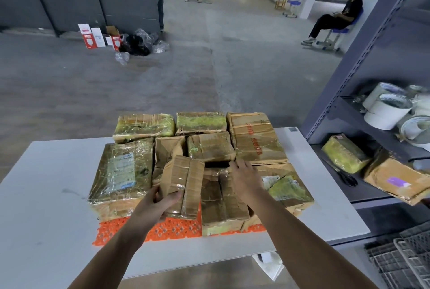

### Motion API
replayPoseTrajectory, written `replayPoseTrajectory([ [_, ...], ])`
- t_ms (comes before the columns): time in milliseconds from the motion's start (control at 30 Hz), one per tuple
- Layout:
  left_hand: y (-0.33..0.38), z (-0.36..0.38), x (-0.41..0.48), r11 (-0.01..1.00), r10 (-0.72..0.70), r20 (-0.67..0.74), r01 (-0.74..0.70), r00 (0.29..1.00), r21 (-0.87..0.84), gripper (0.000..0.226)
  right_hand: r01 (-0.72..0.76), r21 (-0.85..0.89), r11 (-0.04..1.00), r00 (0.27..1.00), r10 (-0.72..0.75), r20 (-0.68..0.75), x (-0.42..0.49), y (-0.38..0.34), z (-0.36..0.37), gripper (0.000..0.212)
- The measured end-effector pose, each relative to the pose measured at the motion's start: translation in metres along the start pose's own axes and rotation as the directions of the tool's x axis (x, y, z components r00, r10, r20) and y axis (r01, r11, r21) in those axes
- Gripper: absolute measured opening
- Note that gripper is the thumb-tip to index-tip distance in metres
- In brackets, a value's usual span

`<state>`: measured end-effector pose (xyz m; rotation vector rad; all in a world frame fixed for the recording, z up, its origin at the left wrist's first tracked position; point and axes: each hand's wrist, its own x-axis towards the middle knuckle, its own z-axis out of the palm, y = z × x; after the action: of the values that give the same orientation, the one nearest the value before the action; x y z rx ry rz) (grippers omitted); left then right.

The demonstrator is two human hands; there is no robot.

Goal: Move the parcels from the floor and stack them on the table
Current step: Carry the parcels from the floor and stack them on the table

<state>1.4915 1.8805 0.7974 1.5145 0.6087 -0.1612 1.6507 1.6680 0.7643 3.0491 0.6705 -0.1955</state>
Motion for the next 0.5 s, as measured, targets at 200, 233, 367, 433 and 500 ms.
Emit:
replayPoseTrajectory([
  [200, 0.005, -0.001, -0.015, 0.998, 0.032, -0.008, -0.032, 0.999, -0.062, 0.073, 0.163, -0.071, 0.984, 0.984, -0.156, 0.085, 0.039, -0.012, 0.01, 0.066],
  [233, 0.006, 0.0, -0.016, 0.997, 0.032, -0.021, -0.033, 0.999, -0.076, 0.077, 0.16, -0.084, 0.983, 0.982, -0.15, 0.111, 0.044, -0.013, 0.014, 0.067],
  [367, 0.005, 0.009, -0.018, 0.995, 0.05, -0.047, -0.054, 0.998, -0.088, 0.079, 0.161, -0.109, 0.981, 0.981, -0.147, 0.126, 0.049, -0.015, 0.026, 0.069],
  [433, 0.006, 0.018, -0.017, 0.993, 0.053, -0.066, -0.059, 0.996, -0.097, 0.067, 0.18, -0.119, 0.976, 0.98, -0.167, 0.11, 0.05, -0.012, 0.028, 0.069],
  [500, 0.01, 0.024, -0.017, 0.992, 0.048, -0.076, -0.056, 0.996, -0.11, 0.059, 0.211, -0.12, 0.97, 0.976, -0.203, 0.076, 0.05, -0.008, 0.027, 0.069],
])
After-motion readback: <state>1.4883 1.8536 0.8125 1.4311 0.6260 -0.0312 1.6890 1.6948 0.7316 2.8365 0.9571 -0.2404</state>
